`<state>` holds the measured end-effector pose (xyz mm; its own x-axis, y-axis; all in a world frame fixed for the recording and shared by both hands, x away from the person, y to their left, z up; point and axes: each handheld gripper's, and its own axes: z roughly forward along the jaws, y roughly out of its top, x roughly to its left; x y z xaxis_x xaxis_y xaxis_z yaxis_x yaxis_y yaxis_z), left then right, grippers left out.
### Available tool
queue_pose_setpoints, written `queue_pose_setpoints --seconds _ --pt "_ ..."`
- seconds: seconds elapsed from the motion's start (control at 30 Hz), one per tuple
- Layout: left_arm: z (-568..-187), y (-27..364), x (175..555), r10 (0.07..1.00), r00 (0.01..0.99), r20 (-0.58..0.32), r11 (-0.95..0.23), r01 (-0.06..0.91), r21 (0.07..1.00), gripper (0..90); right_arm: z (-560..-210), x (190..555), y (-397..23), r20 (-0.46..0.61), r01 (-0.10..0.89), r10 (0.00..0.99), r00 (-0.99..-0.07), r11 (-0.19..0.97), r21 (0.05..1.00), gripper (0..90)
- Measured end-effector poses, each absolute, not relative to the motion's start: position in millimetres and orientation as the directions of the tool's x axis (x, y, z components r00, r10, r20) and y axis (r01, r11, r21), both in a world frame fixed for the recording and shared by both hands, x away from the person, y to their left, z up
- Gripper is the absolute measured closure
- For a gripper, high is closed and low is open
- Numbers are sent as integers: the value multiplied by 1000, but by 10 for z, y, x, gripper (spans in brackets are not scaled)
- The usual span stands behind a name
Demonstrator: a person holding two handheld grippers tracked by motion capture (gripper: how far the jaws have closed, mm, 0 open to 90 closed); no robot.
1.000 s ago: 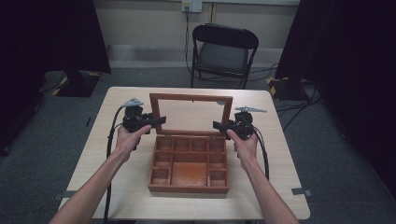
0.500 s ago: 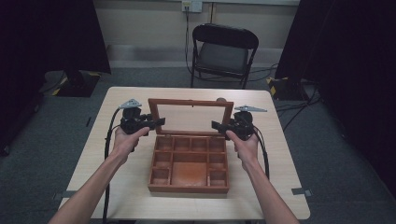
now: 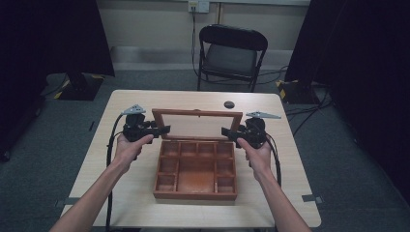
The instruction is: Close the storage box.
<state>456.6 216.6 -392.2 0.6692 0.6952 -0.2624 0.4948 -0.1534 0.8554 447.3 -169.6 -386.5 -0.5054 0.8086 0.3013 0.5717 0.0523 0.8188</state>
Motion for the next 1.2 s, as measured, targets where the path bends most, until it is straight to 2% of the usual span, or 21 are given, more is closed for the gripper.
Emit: queue_pose_setpoints --seconds 0.23,0.4,0.53,0.7,1.0,1.2 --pt "-3880 2228 4476 700 667 -255 -160 494 854 480 -3817 4378 -1748 301 570 805 -511 55 820 338" --pt "-3892 2219 4436 703 665 -252 -158 492 856 486 -3830 4317 -1768 272 554 811 -518 76 829 419" --pt "-3902 2222 4414 700 668 -252 -162 492 856 478 -3878 4301 -1799 285 567 807 -517 73 821 444" --pt "-3906 2229 4378 694 677 -245 -180 492 852 469 -3893 4274 -1781 281 571 805 -523 86 816 398" --pt "-3908 2232 4326 684 688 -243 -205 501 841 459 -3916 4187 -1797 295 583 795 -531 90 807 376" --pt "-3967 2239 4279 682 686 -252 -202 509 837 393 -3965 4166 -1780 298 599 792 -532 104 794 345"
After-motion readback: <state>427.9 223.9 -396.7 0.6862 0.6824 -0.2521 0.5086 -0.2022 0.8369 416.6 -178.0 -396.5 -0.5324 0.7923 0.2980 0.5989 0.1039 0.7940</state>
